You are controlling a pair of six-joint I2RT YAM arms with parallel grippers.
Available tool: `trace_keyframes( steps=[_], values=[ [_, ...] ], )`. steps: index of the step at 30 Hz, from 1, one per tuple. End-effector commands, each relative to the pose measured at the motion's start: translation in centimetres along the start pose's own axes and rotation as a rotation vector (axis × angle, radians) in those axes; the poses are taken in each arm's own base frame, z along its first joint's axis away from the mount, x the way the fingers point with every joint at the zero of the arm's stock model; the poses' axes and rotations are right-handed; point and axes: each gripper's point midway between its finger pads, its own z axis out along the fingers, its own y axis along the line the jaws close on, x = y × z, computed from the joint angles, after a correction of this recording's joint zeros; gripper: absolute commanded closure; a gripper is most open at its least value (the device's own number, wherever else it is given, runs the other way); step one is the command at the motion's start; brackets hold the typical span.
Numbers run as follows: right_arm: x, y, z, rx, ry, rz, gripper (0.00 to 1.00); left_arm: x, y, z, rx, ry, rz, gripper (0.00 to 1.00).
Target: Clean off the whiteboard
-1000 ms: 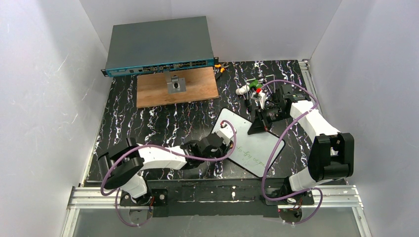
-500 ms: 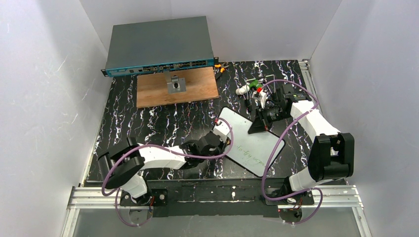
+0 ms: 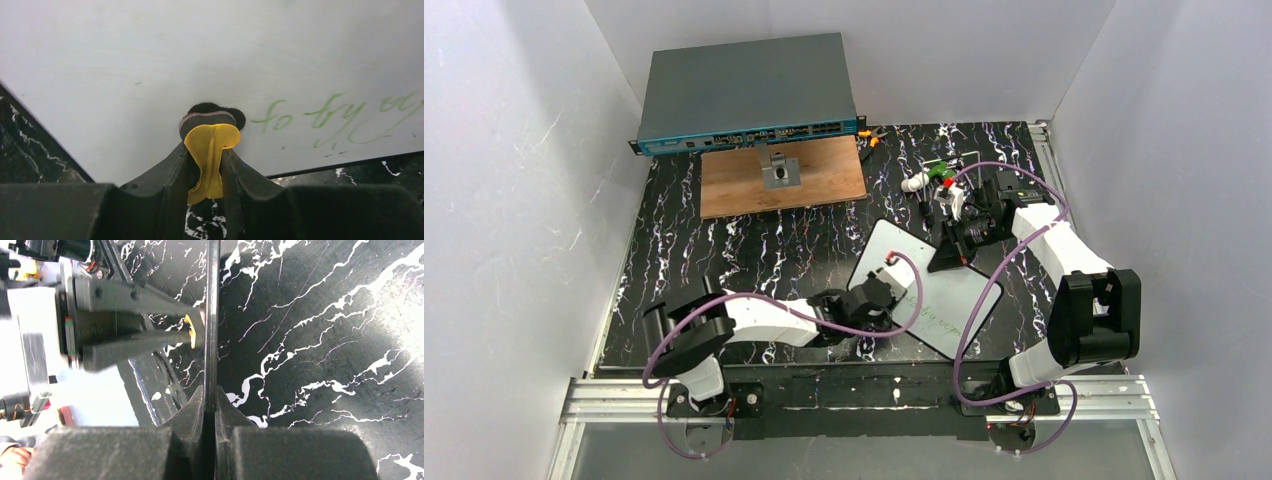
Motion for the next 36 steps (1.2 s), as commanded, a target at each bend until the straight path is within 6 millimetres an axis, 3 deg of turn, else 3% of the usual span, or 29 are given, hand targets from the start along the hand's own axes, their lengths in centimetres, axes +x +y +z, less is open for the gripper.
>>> trace_keyframes(
  steps=[1,6,9,12,17,19,22,29,36],
  values=[
    [-1.7,1.8,-0.2,-0.082,-0.058,-0.06,0.99,-1.0,-2.3,0.6,0.023,0.001,0.111,1.0],
    [-1.8,1.8,-0.2,-0.082,-0.059,-0.061,0.99,-0.7,-4.3,0.5,0.083,-0.004,0.184,1.0],
    [-1.8,1.8,-0.2,-0.082,-0.059,-0.061,0.99,-0.2,-4.3,0.4,0.087,0.001,0.192,1.0],
    [-1.7,1.8,-0.2,-0.082,-0.058,-0.061,0.99,-0.5,-2.7,0.1,0.024,-0.007,0.154,1.0],
    [-1.7,1.8,-0.2,-0.082,-0.059,-0.06,0.99,-0.5,1.1,-0.4,-0.011,0.002,-0.106,1.0],
    [-1.8,1.8,-0.2,-0.081,-0.06,-0.061,0.99,-0.9,1.6,-0.7,-0.01,-0.014,-0.138,1.0],
    [-1.8,1.8,-0.2,-0.081,-0.06,-0.062,0.99,-1.1,1.2,-0.8,0.013,-0.02,-0.142,1.0],
    [-1.9,1.6,0.0,-0.075,-0.075,-0.051,0.99,-1.1,-2.5,-0.1,0.089,-0.064,-0.029,1.0],
    [-2.1,1.8,0.3,-0.108,-0.087,-0.018,0.99,-1.0,-1.8,0.4,0.048,-0.084,-0.021,1.0]
  ],
)
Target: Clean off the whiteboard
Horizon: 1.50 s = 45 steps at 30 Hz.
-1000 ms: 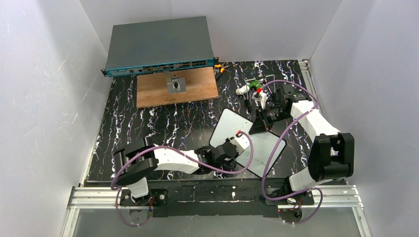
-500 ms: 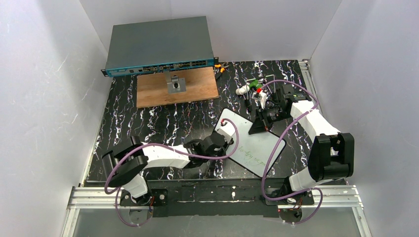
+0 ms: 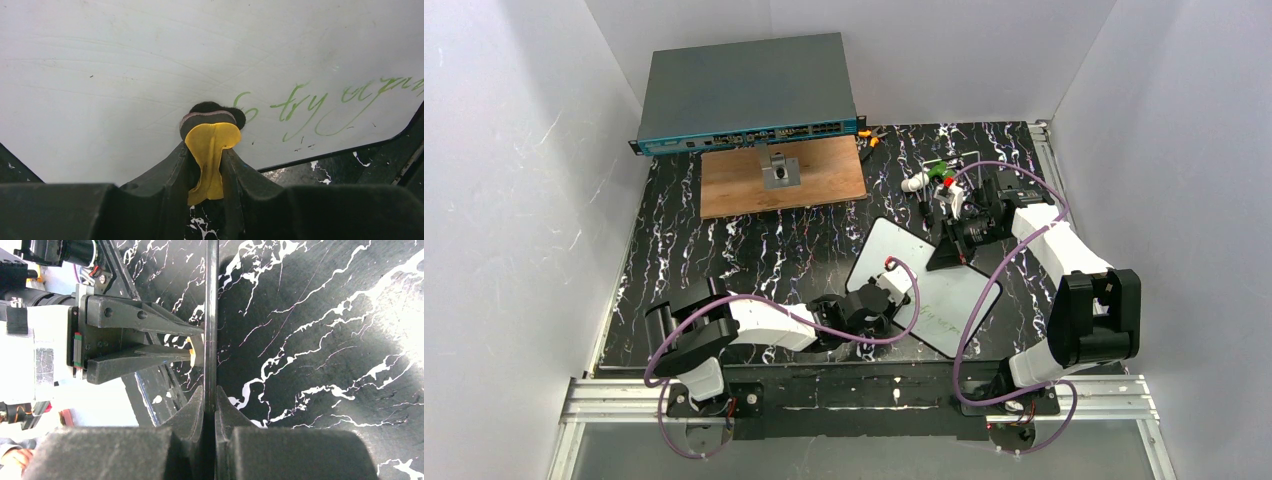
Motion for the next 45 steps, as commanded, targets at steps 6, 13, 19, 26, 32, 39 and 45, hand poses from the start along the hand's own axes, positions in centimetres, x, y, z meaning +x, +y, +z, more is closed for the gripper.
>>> trace_keyframes(
  steps=[6,13,19,26,32,39,45],
  values=[
    [-1.9,2.0,0.2,-0.119,-0.083,-0.022,0.99,-2.1,4.5,-0.4,-0.096,-0.116,-0.183,1.0],
    [-1.8,1.9,0.3,-0.118,-0.08,-0.019,0.99,-1.8,5.3,-0.8,-0.074,-0.111,-0.167,1.0],
    [-1.8,1.8,0.3,-0.118,-0.079,-0.024,0.99,-1.4,2.7,-0.3,-0.036,-0.076,-0.018,1.0],
    [-1.7,1.8,0.3,-0.117,-0.076,-0.025,0.99,-1.1,1.4,0.3,-0.036,-0.077,0.031,1.0],
    [-1.7,1.7,0.3,-0.115,-0.074,-0.027,0.99,-1.8,3.3,-0.3,-0.115,-0.098,0.065,1.0],
    [-1.7,1.7,0.3,-0.115,-0.074,-0.028,0.99,-2.3,5.8,-1.1,-0.157,-0.115,-0.039,1.0],
    [-1.6,1.7,0.4,-0.114,-0.074,-0.026,0.99,-2.5,4.9,-0.9,-0.104,-0.115,-0.046,1.0]
  ],
)
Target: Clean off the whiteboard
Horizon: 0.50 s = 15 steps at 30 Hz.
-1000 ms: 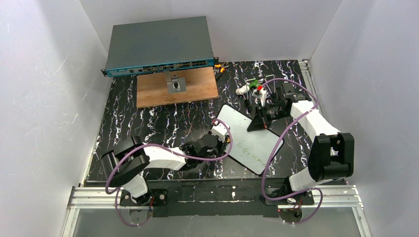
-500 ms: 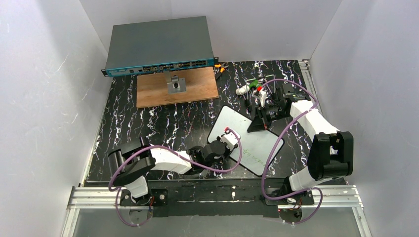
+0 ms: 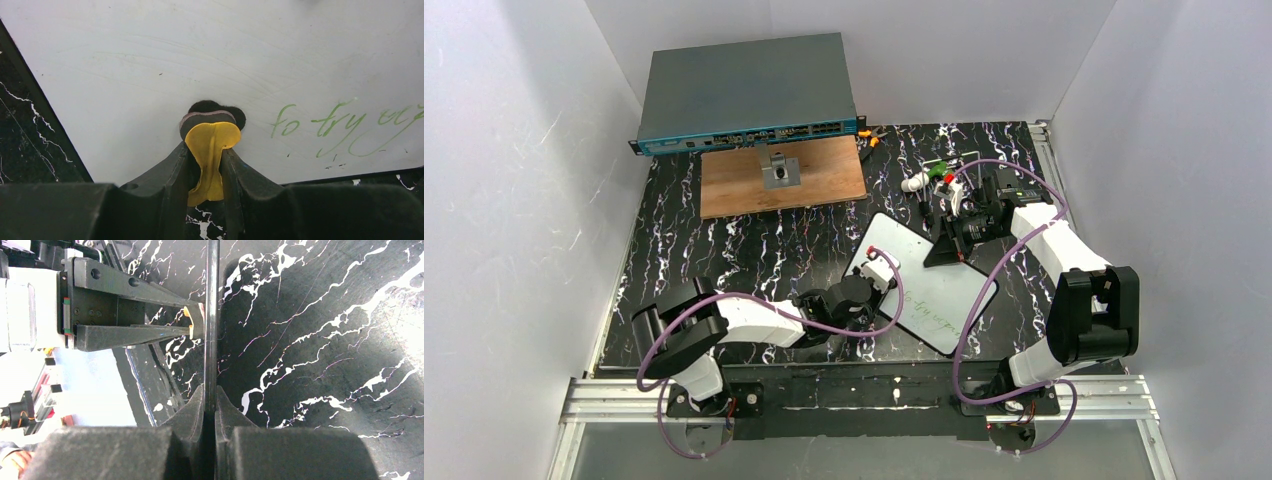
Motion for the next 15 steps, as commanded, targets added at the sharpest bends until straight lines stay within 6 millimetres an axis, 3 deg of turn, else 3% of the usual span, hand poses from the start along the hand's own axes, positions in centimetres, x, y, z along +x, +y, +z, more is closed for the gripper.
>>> trace_keyframes(
  steps=[1,9,12,15],
  values=[
    [-0.8,2.0,0.1,-0.101,-0.041,-0.027,0.99,-1.5,0.1,-0.3,0.01,-0.038,-0.034,1.0],
    [-0.8,2.0,0.1,-0.101,-0.041,-0.026,0.99,-1.4,-4.0,0.0,0.104,-0.066,0.062,1.0],
    [-0.7,2.0,0.1,-0.1,-0.04,-0.025,0.99,-1.3,-4.3,0.1,0.106,-0.07,0.064,1.0],
    [-0.8,2.0,0.1,-0.101,-0.041,-0.026,0.99,-1.1,-3.0,0.2,0.051,-0.078,0.058,1.0]
  ],
)
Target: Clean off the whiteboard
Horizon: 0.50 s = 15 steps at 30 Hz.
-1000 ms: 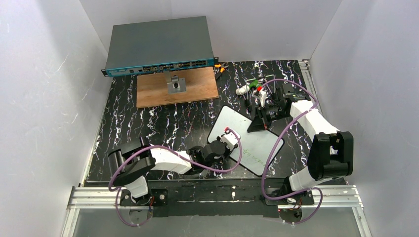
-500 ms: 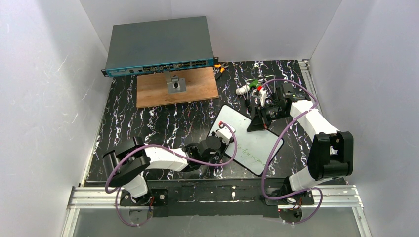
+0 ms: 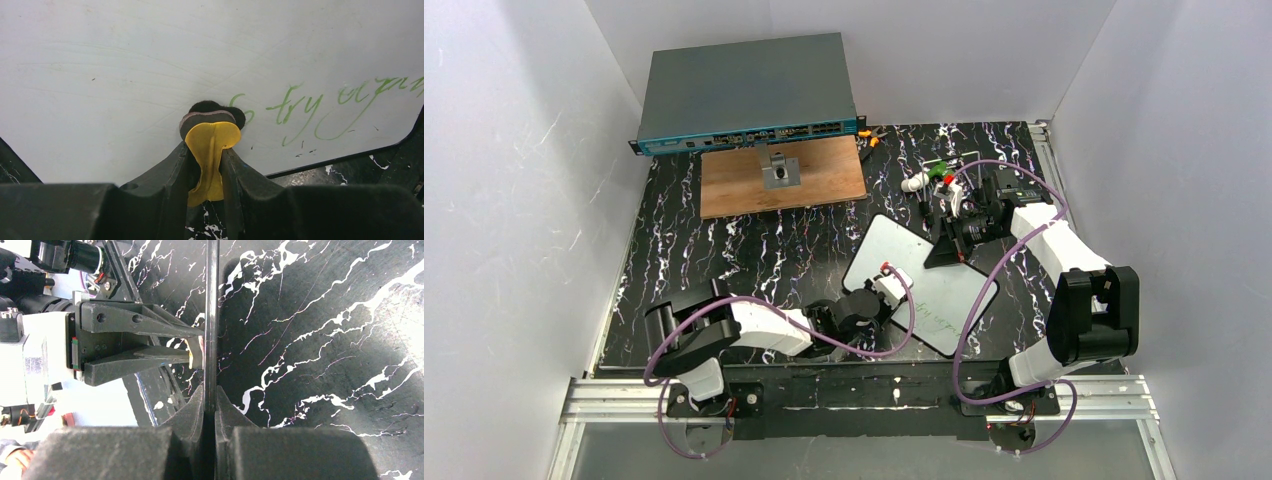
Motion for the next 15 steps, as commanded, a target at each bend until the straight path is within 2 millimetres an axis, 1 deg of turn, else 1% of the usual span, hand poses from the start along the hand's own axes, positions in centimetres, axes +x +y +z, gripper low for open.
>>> trace_keyframes(
  steps=[1,5,8,12,15],
  values=[
    [-0.9,1.9,0.2,-0.099,-0.047,-0.025,0.99,-1.7,1.2,0.3,-0.05,-0.063,-0.034,1.0],
    [-1.0,1.9,0.1,-0.099,-0.048,-0.025,0.99,-1.3,3.7,0.0,-0.1,-0.053,-0.105,1.0],
    [-1.0,1.9,0.1,-0.098,-0.048,-0.026,0.99,-1.5,4.7,0.0,-0.132,-0.04,-0.102,1.0],
    [-1.0,2.0,0.1,-0.098,-0.049,-0.029,0.99,-1.8,4.4,0.2,-0.119,-0.027,-0.084,1.0],
    [-1.0,2.0,0.1,-0.098,-0.05,-0.03,0.99,-1.9,3.2,0.2,-0.081,-0.034,-0.05,1.0]
  ],
)
